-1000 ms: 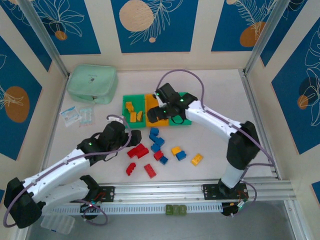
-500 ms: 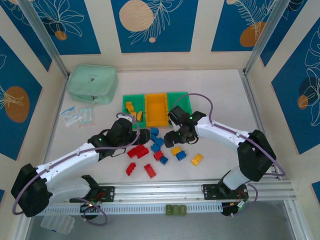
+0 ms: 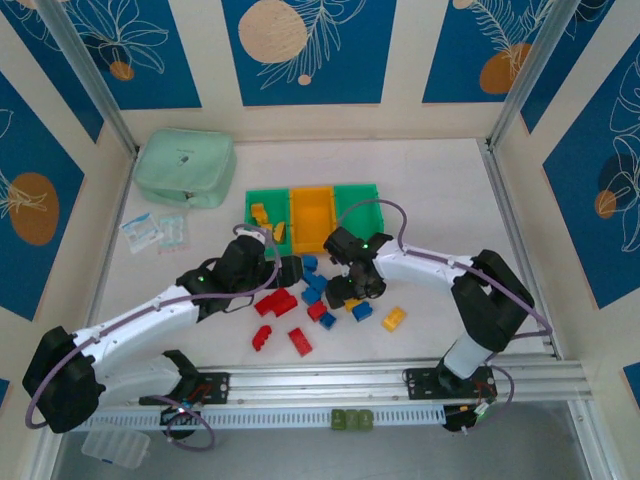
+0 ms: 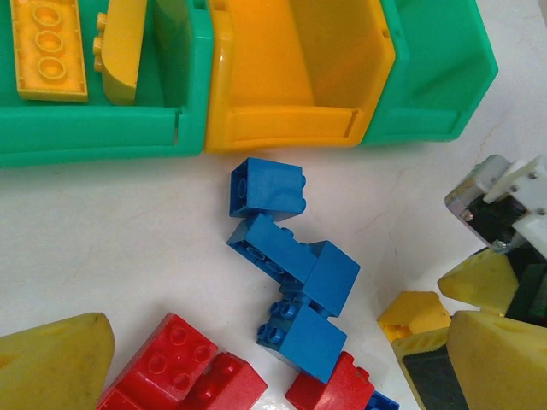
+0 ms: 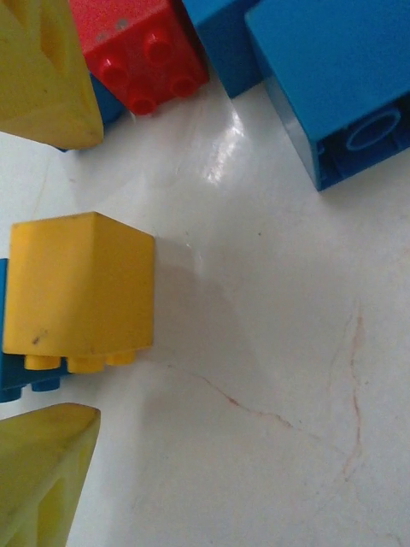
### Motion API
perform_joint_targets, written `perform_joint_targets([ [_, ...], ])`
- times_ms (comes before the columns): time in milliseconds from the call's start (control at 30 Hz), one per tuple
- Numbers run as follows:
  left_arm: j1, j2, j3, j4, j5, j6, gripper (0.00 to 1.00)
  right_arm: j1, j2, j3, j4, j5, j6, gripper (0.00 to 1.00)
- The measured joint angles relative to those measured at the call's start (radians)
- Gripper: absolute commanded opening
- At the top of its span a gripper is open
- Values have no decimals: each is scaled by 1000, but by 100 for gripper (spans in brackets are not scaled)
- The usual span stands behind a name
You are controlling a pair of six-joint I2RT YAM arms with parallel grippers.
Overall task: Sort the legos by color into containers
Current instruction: Pick up the lego from the bottom-center of the table.
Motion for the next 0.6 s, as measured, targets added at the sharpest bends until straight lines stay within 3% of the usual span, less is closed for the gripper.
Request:
perform_joint_targets([
  [600, 0, -28, -9, 0, -8, -1, 99, 0, 60, 0, 22, 23, -12, 51],
])
